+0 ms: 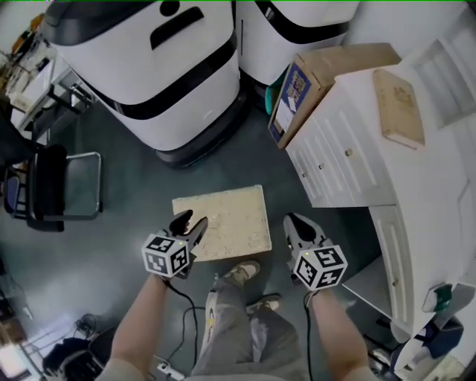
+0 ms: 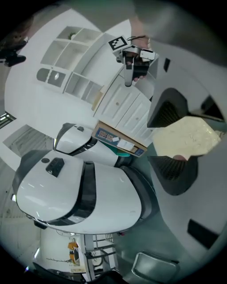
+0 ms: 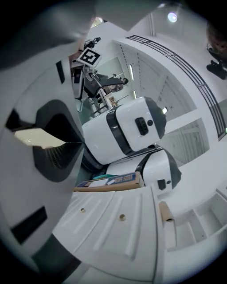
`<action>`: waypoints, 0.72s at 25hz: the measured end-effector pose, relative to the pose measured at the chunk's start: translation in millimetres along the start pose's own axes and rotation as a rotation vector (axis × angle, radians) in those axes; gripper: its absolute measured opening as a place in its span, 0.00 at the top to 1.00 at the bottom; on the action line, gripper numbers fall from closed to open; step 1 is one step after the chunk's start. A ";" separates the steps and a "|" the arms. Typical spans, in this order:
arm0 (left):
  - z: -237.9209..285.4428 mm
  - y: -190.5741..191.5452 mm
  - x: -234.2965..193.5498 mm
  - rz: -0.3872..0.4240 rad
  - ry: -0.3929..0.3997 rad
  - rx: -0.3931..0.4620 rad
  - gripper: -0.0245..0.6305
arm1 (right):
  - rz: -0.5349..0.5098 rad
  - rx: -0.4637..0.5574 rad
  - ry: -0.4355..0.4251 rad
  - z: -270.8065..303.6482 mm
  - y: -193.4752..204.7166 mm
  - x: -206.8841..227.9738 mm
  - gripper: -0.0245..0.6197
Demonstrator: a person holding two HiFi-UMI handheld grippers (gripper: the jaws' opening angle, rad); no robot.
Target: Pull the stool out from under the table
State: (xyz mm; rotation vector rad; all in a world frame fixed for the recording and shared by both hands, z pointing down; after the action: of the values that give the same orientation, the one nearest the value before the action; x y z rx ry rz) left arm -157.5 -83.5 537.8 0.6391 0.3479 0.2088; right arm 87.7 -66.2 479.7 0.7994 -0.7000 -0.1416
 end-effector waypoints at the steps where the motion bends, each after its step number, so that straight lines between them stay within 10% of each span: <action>1: -4.8 -12.5 10.4 0.018 0.013 0.013 0.65 | -0.009 0.022 0.002 -11.0 -12.3 -6.6 0.92; 18: -124.0 -200.7 248.7 0.326 0.267 0.295 0.88 | -0.040 0.349 0.196 -276.3 -150.1 -82.5 0.93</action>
State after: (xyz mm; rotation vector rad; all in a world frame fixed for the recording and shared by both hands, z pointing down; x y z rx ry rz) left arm 41.5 -99.9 259.2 0.9625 0.5363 0.5654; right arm 217.6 27.7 196.9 1.1450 -0.5288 0.0250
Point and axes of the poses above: the fingertips, and each gripper's own axes: z forward along the fingers, x to its right, y out of its underside, the point moved 1 cm from there along -z, backward along the fingers, and after that the axes turned 14 degrees about -y, right-handed, at the moved point
